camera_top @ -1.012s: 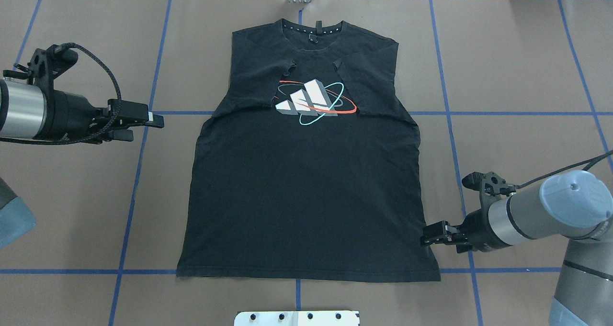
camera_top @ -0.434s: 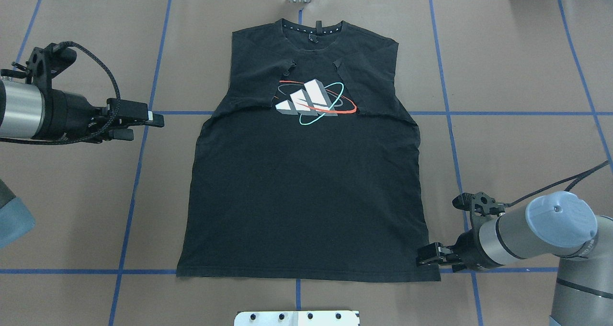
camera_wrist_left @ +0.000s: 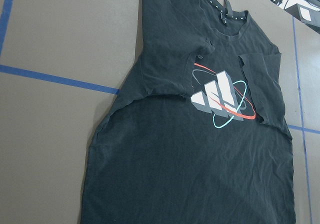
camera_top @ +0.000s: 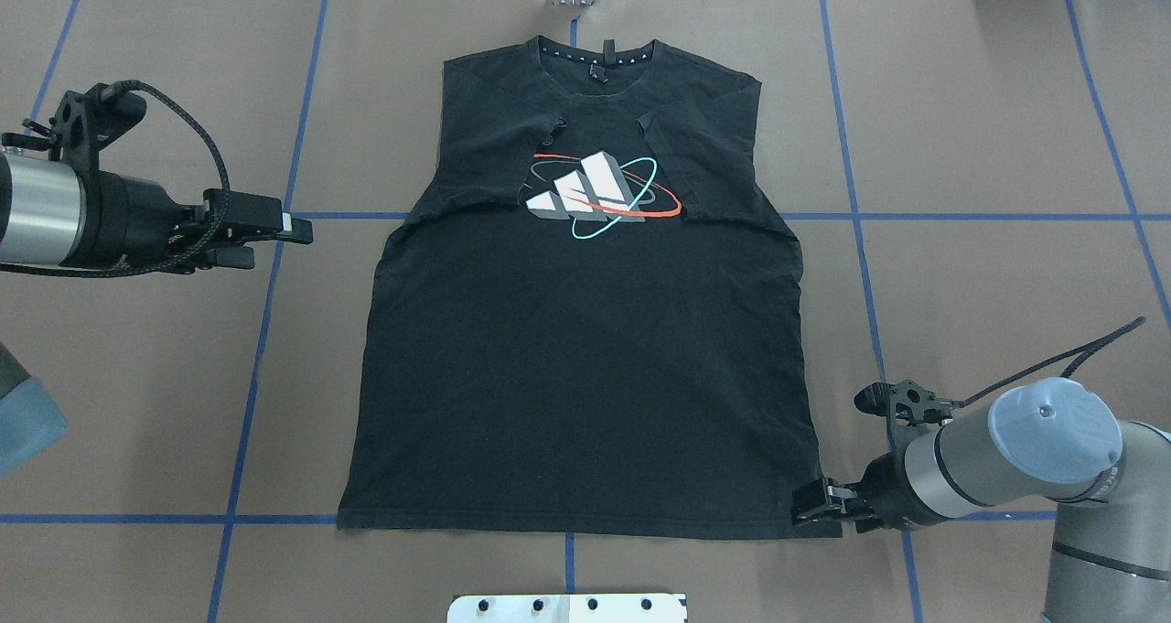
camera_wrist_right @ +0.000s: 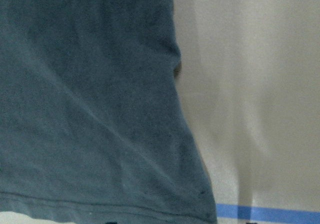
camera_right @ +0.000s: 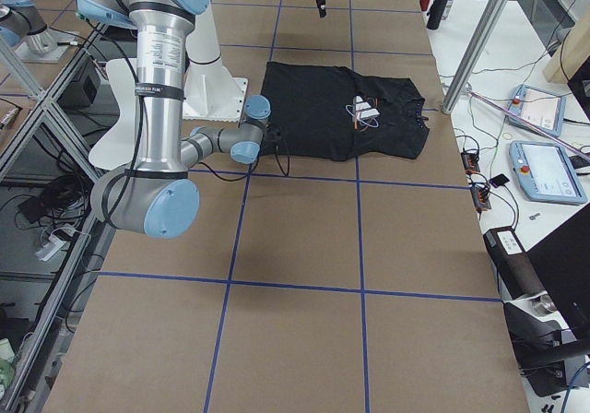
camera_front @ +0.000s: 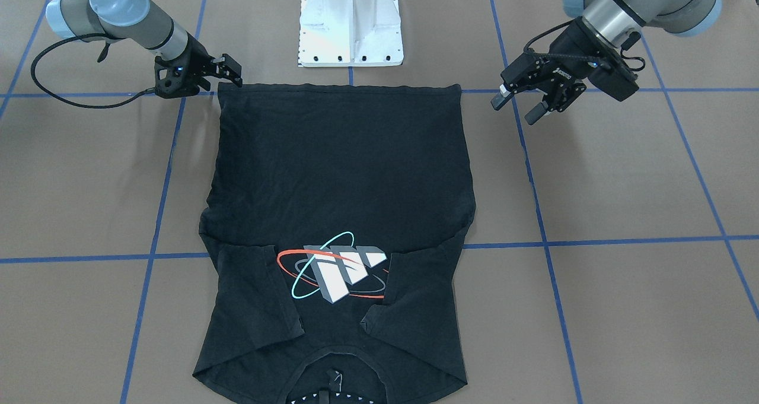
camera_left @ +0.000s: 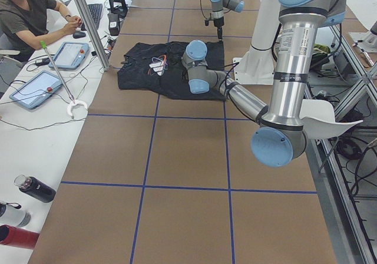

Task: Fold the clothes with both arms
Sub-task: 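Grasp the hem corner nearest the right gripper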

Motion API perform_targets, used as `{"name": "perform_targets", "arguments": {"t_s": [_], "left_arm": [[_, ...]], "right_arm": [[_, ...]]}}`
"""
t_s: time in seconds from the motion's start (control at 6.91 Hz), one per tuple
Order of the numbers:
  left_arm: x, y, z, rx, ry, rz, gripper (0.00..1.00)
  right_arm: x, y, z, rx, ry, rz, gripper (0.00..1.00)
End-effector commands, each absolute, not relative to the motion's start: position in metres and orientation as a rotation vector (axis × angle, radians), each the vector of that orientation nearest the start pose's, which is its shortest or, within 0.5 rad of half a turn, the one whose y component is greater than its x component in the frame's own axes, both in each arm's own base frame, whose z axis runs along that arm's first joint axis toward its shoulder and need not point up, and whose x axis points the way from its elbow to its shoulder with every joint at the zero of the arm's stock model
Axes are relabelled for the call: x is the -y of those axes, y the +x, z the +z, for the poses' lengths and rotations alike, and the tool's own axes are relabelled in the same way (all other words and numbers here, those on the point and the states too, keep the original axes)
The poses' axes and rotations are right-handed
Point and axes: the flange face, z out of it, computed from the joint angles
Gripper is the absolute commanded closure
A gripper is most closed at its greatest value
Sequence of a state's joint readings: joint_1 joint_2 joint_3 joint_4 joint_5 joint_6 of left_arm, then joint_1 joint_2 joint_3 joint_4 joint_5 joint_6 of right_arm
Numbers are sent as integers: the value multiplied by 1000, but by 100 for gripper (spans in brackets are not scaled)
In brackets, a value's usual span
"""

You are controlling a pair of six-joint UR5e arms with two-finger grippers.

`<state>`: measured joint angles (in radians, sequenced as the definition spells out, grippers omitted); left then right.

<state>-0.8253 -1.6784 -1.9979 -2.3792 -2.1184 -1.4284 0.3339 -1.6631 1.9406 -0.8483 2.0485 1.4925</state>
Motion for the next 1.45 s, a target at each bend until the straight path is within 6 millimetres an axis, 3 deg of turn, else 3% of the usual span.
{"name": "perform_targets", "arguments": {"t_s": [0.0,0.14,0.87,1.01,1.16,1.3], "left_arm": [[414,271,307,-1366,200,-204,1],[414,271,307,-1366,200,-204,1],[413,269,307,-1364,200,-206,1],[413,269,307,-1364,200,-206,1],[413,269,308,-1363,199,-207,1],[413,270,308,-1363,198,-206,1]], "right_arm": [[234,-414,442,1046,-233,-13,23],[234,-414,441,1048,-234,-14,28],[233,-417,446,1037,-243,-16,30],[234,-416,445,1038,-242,-15,47],[233,-416,445,1038,-243,-16,84],[234,-416,443,1041,-242,-17,100]]}}
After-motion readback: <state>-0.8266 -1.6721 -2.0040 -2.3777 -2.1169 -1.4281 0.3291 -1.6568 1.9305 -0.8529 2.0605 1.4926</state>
